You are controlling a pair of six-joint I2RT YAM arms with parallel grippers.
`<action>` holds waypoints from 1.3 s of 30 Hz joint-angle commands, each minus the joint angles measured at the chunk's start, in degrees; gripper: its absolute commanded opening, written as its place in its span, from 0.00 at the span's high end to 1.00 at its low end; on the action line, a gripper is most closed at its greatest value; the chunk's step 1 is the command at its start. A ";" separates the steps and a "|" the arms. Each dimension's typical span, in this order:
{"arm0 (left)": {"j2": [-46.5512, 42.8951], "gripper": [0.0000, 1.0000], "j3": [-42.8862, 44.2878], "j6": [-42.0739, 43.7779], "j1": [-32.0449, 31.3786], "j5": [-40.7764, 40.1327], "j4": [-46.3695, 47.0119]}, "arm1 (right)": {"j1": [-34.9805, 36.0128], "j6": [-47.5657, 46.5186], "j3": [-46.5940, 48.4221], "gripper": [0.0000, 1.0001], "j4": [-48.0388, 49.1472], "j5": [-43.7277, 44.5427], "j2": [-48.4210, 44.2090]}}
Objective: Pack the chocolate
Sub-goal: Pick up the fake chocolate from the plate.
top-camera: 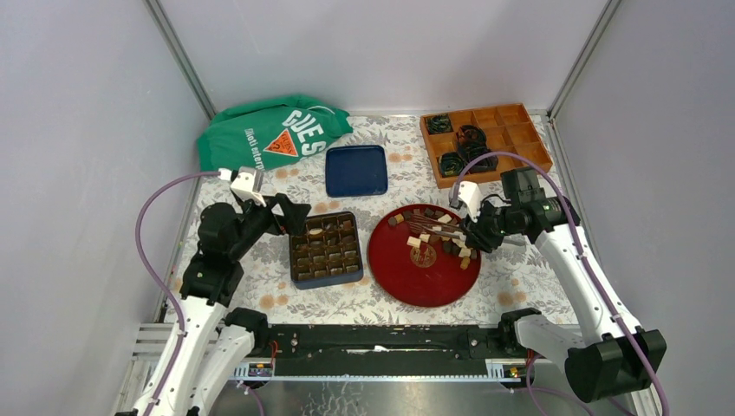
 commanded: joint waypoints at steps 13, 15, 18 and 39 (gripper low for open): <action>1.10 0.01 -1.29 1.85 0.48 4.70 4.26 | -0.16 -6.86 -2.56 0.60 2.84 4.34 4.85; 1.05 0.01 -1.30 1.81 0.48 4.90 4.26 | -0.15 -6.73 -2.45 0.59 3.27 4.41 5.57; 1.11 0.01 -1.30 1.77 0.48 4.77 4.24 | -0.17 -6.66 -2.39 0.58 3.67 4.36 6.86; 1.38 0.01 -1.37 1.68 0.48 4.85 4.17 | 0.28 -4.93 -1.43 0.53 5.33 5.32 12.10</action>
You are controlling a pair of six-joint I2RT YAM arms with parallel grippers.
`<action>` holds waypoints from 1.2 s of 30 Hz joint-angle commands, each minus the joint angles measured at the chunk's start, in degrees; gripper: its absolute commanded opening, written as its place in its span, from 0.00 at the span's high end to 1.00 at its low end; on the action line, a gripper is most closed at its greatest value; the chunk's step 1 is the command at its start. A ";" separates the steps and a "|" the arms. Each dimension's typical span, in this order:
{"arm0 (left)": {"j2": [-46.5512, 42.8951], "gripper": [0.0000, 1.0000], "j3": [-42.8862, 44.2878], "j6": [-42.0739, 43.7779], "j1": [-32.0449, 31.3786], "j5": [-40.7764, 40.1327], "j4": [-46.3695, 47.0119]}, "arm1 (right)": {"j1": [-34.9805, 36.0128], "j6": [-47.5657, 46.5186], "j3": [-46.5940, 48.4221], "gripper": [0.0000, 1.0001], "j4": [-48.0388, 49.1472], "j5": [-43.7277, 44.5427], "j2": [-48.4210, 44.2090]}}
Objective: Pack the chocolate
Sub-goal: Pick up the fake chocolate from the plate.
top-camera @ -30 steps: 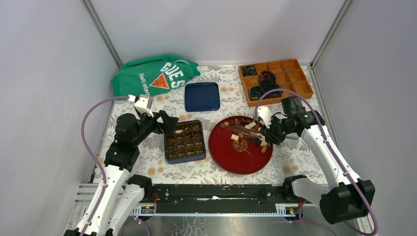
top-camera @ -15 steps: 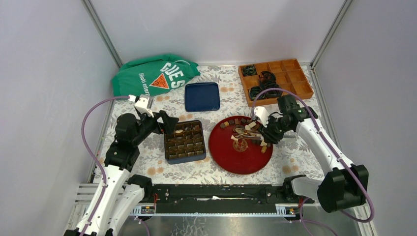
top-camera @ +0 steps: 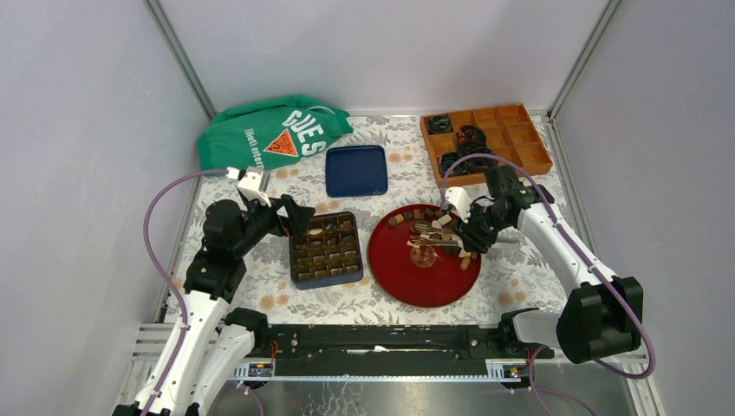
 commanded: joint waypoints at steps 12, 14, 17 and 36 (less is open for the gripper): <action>-0.15 0.01 -0.08 0.91 0.47 1.19 3.41 | 3.37 0.57 3.07 0.56 -1.20 -0.33 -0.56; -0.13 0.01 -0.08 0.90 0.46 1.19 3.41 | 3.82 0.86 2.94 0.57 -1.24 0.29 -0.51; -0.13 0.01 -0.10 0.89 0.46 1.31 3.41 | 4.45 1.38 2.64 0.57 -1.01 1.74 -0.18; 0.29 0.01 -0.15 0.89 0.46 1.08 3.36 | 8.73 7.06 5.87 0.95 -2.76 6.35 -0.62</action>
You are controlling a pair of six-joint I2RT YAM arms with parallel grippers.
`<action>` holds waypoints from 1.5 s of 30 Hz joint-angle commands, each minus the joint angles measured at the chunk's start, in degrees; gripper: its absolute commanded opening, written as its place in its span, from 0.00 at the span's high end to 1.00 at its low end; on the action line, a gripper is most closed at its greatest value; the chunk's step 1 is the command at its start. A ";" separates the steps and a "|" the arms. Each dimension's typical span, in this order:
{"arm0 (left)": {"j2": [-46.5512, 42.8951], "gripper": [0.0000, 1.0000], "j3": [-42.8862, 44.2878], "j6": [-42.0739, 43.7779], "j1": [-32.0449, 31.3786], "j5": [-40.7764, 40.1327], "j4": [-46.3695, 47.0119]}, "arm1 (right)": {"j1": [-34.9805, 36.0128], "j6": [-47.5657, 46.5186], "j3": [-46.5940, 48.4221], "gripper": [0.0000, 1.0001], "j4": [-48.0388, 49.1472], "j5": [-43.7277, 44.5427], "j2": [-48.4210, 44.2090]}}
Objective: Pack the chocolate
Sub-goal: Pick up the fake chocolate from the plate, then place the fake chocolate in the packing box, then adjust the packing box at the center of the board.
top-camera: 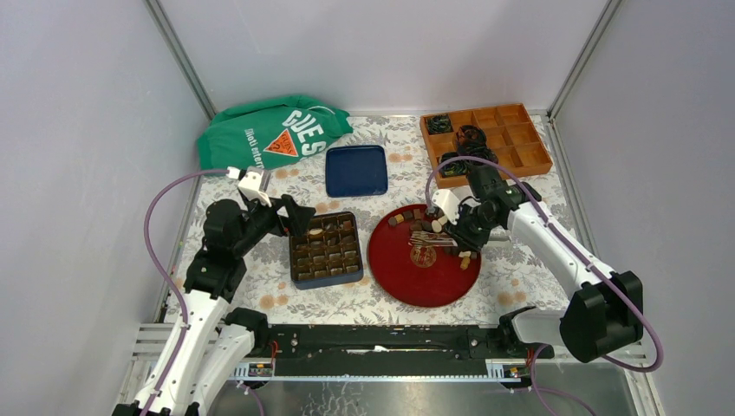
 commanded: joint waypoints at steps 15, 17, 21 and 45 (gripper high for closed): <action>9.21 0.02 1.11 -3.03 0.47 -13.46 -1.60 | 0.42 0.69 11.87 1.00 -5.68 -14.79 -5.62; 11.74 0.02 1.12 -5.36 0.47 -16.75 -1.99 | 0.93 -0.12 13.21 1.00 -5.71 -17.10 -4.78; 18.43 0.12 2.36 -8.63 0.46 -20.73 -4.58 | 3.50 -0.77 16.14 1.00 -5.03 -18.62 -2.25; 37.54 0.70 5.99 -10.10 0.47 -21.74 -10.60 | 21.27 0.07 24.82 1.00 -2.10 -13.38 12.92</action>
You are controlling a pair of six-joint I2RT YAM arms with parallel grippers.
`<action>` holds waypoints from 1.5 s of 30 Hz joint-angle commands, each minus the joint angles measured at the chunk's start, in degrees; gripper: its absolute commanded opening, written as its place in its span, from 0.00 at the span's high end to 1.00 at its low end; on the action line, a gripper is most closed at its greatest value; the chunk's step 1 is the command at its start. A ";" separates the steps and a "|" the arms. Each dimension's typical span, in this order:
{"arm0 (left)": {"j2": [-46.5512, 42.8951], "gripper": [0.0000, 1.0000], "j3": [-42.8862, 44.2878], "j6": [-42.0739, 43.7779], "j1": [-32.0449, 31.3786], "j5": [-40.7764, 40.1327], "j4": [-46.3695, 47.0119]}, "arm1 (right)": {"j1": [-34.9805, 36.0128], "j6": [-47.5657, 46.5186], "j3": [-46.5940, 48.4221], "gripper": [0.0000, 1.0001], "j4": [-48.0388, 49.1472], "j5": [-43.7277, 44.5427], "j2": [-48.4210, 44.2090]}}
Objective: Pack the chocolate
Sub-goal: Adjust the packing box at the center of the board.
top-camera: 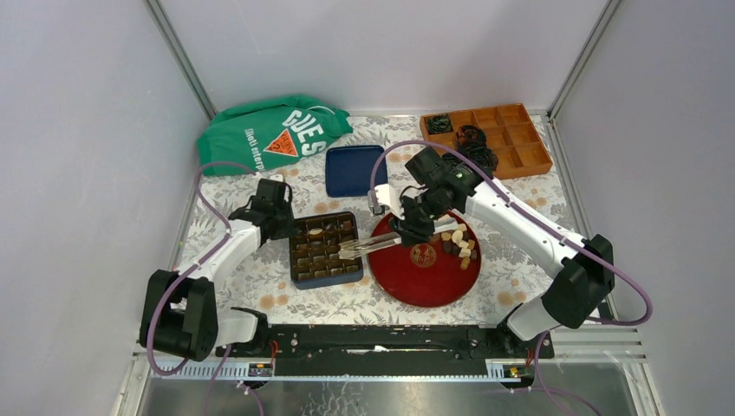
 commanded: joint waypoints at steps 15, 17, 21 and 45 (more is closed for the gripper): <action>7.04 0.95 5.05 -0.21 0.54 1.58 -2.51 | 2.81 0.26 1.34 1.00 1.97 2.11 -0.29; 6.17 1.00 4.91 -0.41 0.47 1.31 -2.34 | 2.81 0.30 1.47 1.00 1.87 2.68 -0.81; 1.30 1.00 4.15 -0.49 0.04 0.24 -0.92 | 2.87 0.61 2.58 1.00 1.06 3.52 -2.60; -14.32 1.00 0.29 1.30 -5.77 -6.23 5.49 | 5.89 0.33 4.11 0.99 1.03 13.04 -5.70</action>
